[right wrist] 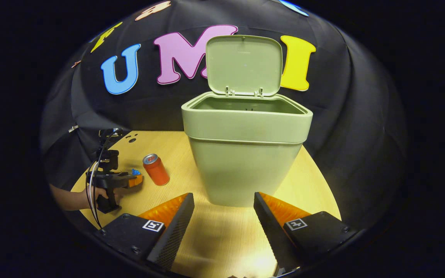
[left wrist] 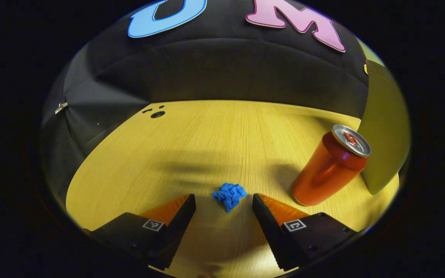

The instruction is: Press the lid of the desktop garbage bin to open it, pick up the crumpled paper on the desktop and throw it into the bin, then pick up the pop can on the desktop and drop it into the bin, and finally close the garbage bin lid.

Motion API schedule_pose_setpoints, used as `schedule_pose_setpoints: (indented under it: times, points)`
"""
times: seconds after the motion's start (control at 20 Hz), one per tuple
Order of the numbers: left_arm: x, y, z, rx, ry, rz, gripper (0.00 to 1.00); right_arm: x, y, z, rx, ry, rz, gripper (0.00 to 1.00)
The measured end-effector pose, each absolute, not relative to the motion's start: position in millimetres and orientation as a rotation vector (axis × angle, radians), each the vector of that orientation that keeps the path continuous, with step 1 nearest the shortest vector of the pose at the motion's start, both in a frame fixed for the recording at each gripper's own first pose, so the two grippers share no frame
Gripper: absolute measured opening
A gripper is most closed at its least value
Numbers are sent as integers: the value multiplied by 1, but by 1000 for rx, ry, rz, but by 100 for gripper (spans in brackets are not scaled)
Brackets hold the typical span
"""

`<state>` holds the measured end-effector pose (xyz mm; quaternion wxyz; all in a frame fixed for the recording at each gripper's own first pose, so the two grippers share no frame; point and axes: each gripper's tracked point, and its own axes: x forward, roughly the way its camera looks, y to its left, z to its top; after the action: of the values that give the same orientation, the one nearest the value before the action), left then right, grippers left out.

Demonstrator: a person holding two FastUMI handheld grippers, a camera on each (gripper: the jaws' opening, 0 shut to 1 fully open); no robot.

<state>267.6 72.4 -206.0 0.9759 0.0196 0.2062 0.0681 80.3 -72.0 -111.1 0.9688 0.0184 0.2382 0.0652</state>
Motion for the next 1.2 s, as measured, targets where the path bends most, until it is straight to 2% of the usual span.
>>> schedule_pose_setpoints:
  times: [0.2, 0.4, 0.5, 0.55, 0.65, 0.85, 1.2]
  points:
    - [271, 68, -209, 50, 408, 112, 90, 78, -70, -114, 37, 491, 139, 98]
    - [273, 70, -209, 51, 381, 119, 77, 79, -67, -115, 50, 491, 143, 98]
    - [271, 73, -208, 35, 378, 126, 51, 78, -65, -115, 55, 491, 146, 98]
    - [270, 73, -208, 40, 379, 123, 43, 78, -65, -115, 54, 491, 147, 98]
    - [270, 74, -208, 53, 390, 114, 36, 78, -66, -115, 55, 490, 148, 98]
    - [261, 70, -204, 43, 401, 105, 30, 79, -67, -115, 69, 484, 134, 98]
    - [232, 66, -151, 7, 304, 90, 29, 77, -60, -115, 84, 470, 145, 98]
